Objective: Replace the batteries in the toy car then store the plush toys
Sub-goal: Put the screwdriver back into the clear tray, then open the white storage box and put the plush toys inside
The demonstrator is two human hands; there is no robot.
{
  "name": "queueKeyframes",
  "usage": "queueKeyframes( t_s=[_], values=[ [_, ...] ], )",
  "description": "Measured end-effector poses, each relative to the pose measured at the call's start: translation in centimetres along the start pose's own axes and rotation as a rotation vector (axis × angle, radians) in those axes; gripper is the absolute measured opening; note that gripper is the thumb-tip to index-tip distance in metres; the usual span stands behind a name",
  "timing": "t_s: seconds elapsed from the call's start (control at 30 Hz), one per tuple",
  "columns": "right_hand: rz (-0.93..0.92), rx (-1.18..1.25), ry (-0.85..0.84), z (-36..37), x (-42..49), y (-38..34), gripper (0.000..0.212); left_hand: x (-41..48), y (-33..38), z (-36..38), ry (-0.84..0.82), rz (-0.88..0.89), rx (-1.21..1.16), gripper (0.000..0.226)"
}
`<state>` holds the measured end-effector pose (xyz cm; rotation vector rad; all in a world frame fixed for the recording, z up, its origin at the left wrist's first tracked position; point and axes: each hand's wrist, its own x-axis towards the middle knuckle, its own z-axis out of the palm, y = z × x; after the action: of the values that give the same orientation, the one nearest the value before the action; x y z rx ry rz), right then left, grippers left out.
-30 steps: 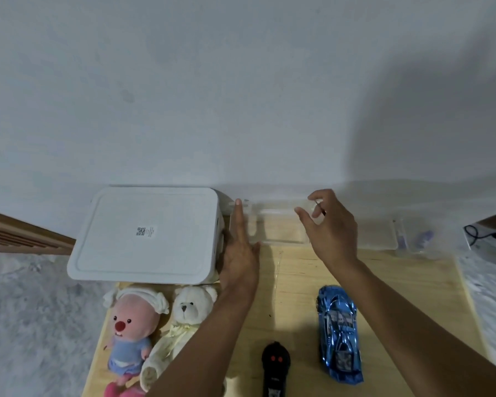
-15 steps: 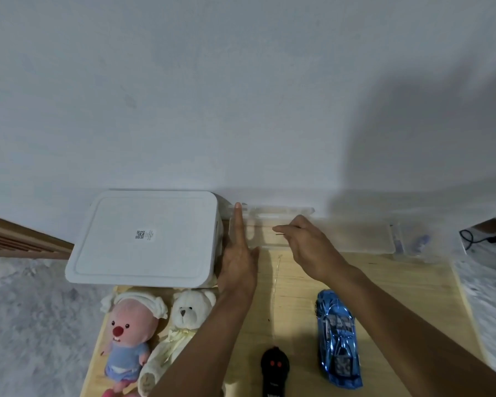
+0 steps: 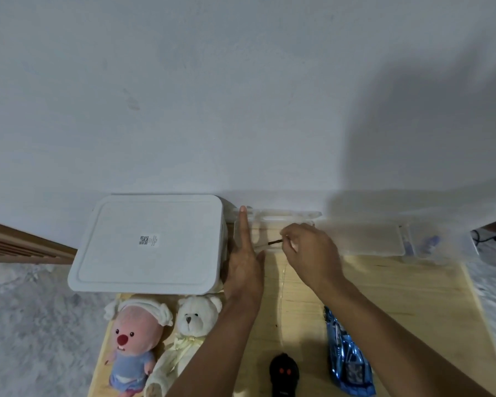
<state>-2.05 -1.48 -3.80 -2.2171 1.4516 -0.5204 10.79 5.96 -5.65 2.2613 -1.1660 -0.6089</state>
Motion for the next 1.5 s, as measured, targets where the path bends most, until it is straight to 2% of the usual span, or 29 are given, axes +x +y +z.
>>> queueKeyframes(
  t_s=[0.07,0.1,0.17,0.3,0.5,0.6,0.8,0.93,1.0,1.07,1.17,1.23,1.3,1.43,1.5],
  values=[
    [-0.075,-0.054,0.213,-1.2,-1.3,0.3,0.025,0.1,-0.1,0.1,0.023,0.026,0.008,0.116],
    [-0.085,-0.083,0.235,-1.5,-1.4,0.6,0.033,0.1,-0.2,0.2,0.028,0.037,0.006,0.115],
    [-0.072,-0.131,0.198,-1.8,-0.7,1.3,0.042,0.1,-0.2,0.2,0.016,0.036,-0.008,0.114],
    [-0.077,-0.150,0.154,-1.4,-0.1,2.4,0.032,-0.7,0.1,-0.5,-0.023,0.018,-0.022,0.111],
    [-0.100,-0.218,0.151,-0.1,-2.6,3.9,0.032,-5.0,-0.1,-0.3,0.011,0.135,0.310,0.090],
    [-0.106,-0.283,0.124,0.9,-3.4,4.5,0.034,-5.3,-0.3,-0.2,-0.068,0.121,0.384,0.085],
    [-0.177,-0.441,0.105,1.2,-3.6,4.7,0.032,-4.4,-0.5,-0.5,-0.213,0.091,0.404,0.077],
    [-0.144,-0.449,-0.027,-0.1,-3.3,3.4,0.028,-4.4,0.4,-1.7,-0.236,0.069,0.362,0.076],
    [-0.024,-0.237,-0.084,-1.6,-2.7,1.6,0.029,-4.5,1.8,-3.6,-0.177,0.126,0.224,0.071],
    [0.061,0.043,-0.108,-3.0,-1.9,-1.2,0.034,-4.4,3.5,-7.2,0.000,0.212,0.062,0.056],
    [-0.005,0.208,-0.138,-4.2,-0.3,-6.5,0.043,-2.8,4.6,-14.2,0.341,0.192,-0.078,0.031],
    [-0.043,0.231,-0.217,-4.5,0.8,-10.4,0.046,-0.9,3.3,-18.3,0.460,0.111,-0.095,0.027],
    [-0.057,0.208,-0.323,-4.1,1.8,-13.7,0.049,1.1,0.5,-21.5,0.409,-0.005,-0.063,0.034],
    [-0.026,0.131,-0.517,-1.9,2.6,-18.1,0.059,2.9,-6.3,-24.7,0.019,-0.325,0.190,0.077],
    [0.024,0.110,-0.589,-1.2,2.6,-19.5,0.062,2.8,-8.7,-24.9,-0.087,-0.347,0.196,0.092]
  ],
)
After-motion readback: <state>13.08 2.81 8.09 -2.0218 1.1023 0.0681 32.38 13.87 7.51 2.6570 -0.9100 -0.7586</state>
